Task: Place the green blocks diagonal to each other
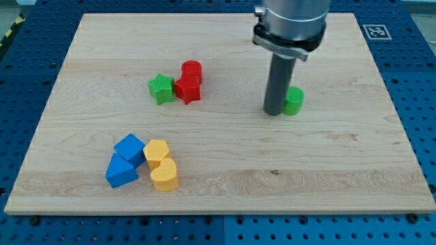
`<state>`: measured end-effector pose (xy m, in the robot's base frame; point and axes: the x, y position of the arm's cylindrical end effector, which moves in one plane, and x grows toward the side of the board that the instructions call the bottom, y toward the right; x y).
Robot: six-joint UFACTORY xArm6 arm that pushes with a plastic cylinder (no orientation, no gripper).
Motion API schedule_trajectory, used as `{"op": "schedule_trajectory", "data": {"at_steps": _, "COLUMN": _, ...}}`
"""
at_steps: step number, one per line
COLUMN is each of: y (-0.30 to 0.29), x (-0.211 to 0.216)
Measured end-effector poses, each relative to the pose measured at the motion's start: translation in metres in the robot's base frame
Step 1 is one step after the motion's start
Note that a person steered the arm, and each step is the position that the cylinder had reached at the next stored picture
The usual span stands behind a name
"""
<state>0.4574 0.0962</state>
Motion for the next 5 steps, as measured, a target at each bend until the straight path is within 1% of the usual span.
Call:
{"op": "schedule_trajectory", "data": {"at_steps": 1, "y": 0.012, "x": 0.002}}
{"op": "schedule_trajectory", "data": {"at_steps": 2, "y": -0.008, "x": 0.015}}
{"op": "schedule_trajectory", "data": {"at_steps": 3, "y": -0.074, "x": 0.024}}
{"op": "schedule_trajectory", "data": {"at_steps": 5, "y": -0.231, "x": 0.024}}
